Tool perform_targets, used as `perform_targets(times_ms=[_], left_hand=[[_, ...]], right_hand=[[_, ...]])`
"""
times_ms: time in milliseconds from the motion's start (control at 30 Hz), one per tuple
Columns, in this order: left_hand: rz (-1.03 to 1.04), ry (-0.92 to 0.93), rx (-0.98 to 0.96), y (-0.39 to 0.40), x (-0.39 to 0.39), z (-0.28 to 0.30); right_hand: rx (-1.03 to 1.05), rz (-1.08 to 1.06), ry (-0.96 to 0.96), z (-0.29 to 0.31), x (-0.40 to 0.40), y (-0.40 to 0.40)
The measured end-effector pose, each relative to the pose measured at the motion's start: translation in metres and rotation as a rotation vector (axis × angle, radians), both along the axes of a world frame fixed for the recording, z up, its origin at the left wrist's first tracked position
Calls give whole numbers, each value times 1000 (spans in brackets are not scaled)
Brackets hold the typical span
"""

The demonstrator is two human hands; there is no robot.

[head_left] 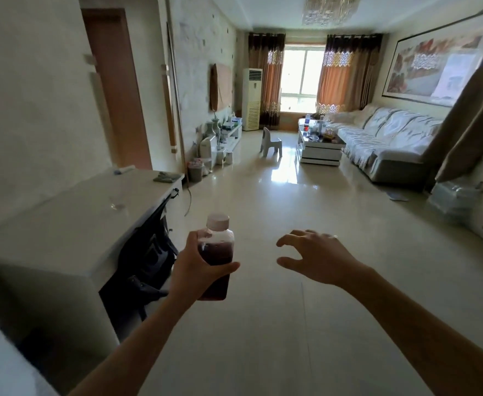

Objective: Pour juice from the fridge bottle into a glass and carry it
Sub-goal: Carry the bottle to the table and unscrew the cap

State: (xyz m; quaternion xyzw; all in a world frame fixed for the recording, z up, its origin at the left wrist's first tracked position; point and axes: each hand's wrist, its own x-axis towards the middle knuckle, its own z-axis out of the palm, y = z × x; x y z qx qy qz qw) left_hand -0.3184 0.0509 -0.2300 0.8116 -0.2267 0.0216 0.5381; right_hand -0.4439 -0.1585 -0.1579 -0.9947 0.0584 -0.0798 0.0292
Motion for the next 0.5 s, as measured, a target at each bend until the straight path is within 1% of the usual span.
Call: perform_targets(times_ms=[133, 300, 500], left_hand=[[58, -23, 24, -37, 66, -5], [211, -20, 43, -78, 153, -14], [398, -11, 34, -101, 245, -8]], right_hand=[[13, 71, 3, -10, 87, -52], [24, 203, 66, -22, 210, -106], [18, 421, 90, -13, 361, -130]])
